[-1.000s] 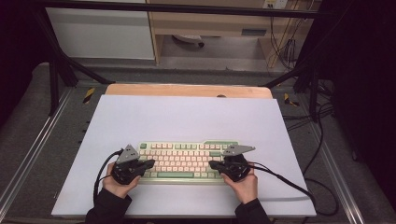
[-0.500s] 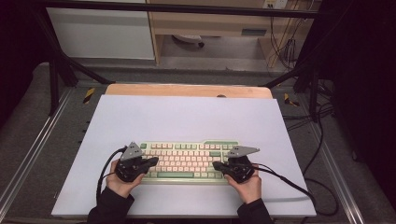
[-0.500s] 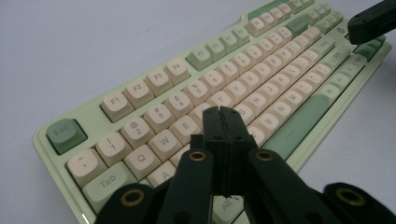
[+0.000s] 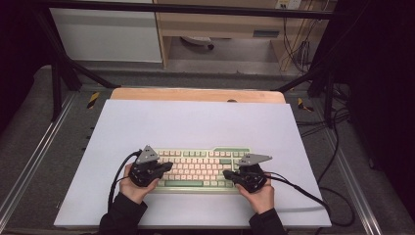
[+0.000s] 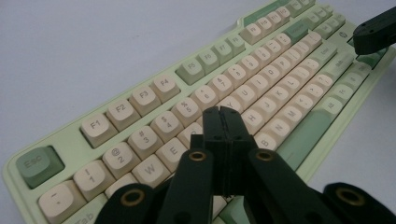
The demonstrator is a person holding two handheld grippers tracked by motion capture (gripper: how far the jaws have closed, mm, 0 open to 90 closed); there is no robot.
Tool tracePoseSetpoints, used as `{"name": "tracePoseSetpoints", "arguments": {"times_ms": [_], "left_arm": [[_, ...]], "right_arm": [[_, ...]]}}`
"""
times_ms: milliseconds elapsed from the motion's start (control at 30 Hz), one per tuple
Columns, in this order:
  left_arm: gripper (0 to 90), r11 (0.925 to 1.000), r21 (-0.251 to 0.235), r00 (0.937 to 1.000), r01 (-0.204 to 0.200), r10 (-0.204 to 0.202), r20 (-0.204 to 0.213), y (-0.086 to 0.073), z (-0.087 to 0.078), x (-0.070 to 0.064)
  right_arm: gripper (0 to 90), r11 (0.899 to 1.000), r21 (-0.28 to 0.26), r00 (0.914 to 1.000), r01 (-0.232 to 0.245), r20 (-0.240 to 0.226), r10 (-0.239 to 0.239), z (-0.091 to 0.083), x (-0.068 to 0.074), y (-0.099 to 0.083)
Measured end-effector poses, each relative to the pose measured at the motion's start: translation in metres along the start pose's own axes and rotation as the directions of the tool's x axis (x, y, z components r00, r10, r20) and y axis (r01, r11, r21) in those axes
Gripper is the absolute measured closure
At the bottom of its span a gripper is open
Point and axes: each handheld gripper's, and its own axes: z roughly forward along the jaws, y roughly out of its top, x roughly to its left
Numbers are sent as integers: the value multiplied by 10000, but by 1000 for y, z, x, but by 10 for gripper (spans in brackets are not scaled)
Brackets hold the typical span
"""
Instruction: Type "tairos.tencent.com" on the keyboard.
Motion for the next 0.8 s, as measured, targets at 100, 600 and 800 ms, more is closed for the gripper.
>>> {"name": "tracePoseSetpoints", "arguments": {"times_ms": [100,600,800], "left_arm": [[900,10000,65,10000,-26,26,26,3,6,-2],[900,9993,371,9999,-51,56,-127,6,32,-5],[900,9993,382,9998,-54,61,-181,5,36,-3]], "right_arm": [[900,10000,4,10000,12,-1,-12,0,0,0],[900,10000,9,10000,3,-33,-3,0,0,0],[900,10000,8,10000,-34,-27,34,-1,-1,0]]}}
